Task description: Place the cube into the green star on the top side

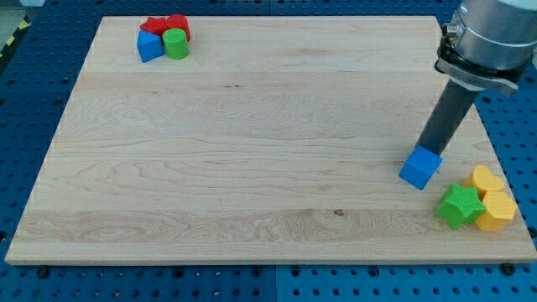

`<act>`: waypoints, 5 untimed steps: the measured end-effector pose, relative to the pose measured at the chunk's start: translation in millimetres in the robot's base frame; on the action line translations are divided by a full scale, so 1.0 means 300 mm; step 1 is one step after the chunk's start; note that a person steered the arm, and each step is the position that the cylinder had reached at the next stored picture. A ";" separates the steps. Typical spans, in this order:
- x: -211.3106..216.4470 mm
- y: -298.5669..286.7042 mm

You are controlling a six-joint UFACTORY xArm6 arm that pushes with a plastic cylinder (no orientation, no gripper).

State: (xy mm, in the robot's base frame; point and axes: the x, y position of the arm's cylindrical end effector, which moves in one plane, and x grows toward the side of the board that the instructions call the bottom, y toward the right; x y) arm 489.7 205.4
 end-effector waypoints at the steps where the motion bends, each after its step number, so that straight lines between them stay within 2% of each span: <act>1: -0.079 -0.058; 2: -0.107 -0.226; 3: -0.003 -0.277; 5: 0.016 -0.163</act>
